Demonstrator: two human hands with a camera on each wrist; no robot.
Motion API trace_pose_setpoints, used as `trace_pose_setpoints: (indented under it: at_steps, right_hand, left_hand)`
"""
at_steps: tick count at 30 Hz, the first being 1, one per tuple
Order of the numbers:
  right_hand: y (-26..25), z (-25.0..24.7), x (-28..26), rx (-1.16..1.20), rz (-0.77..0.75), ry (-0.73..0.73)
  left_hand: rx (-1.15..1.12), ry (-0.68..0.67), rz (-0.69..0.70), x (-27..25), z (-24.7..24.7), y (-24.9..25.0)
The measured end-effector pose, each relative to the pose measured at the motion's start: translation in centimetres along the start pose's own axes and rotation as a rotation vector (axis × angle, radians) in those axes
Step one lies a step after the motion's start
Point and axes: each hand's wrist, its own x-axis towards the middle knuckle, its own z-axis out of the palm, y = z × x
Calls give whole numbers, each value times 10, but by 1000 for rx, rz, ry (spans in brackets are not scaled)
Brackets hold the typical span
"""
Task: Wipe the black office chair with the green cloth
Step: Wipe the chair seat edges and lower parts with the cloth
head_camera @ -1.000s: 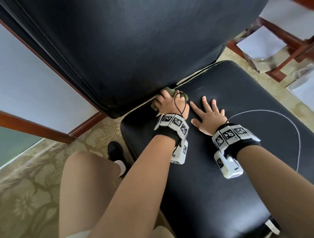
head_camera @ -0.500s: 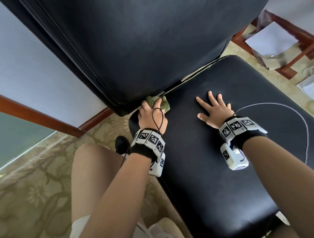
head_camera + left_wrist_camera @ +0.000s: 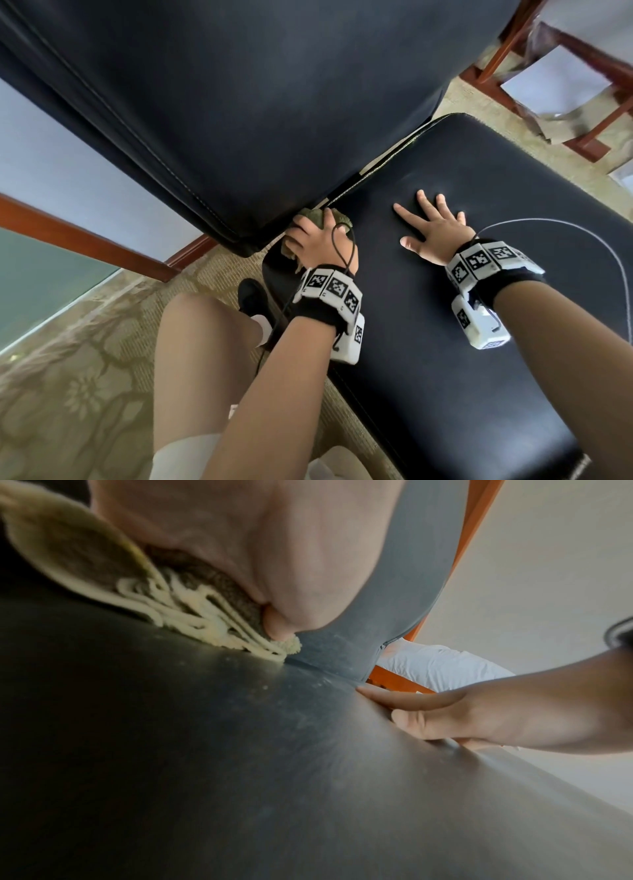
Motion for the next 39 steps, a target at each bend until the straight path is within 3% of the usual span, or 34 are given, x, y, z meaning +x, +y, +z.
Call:
trace_pose_setpoints:
  at_steps: [6,11,15,21,30,36,39]
  right_hand:
    - [1,-1,2,25,18,-1]
    - [1,-5,1,42,30,19]
    - [0,-4,1,32,25,32]
    - [0,-2,0,32,13,45]
    - [3,0,4,24,8,27]
    - [4,0,4,47,3,31]
    - [4,1,3,44,7,46]
  left_hand:
    - [-44,-23,55,13,-4,22]
    - [-63,-4,118,9,-6,-14]
    - [-70,8,12,3,-6,-31]
    - [-108,0,-82,11,-6,0]
    - [-131,-20,156,20,-3,75]
    - [-109,23,261,27,6,34]
    - [-102,13,211,26,3,10]
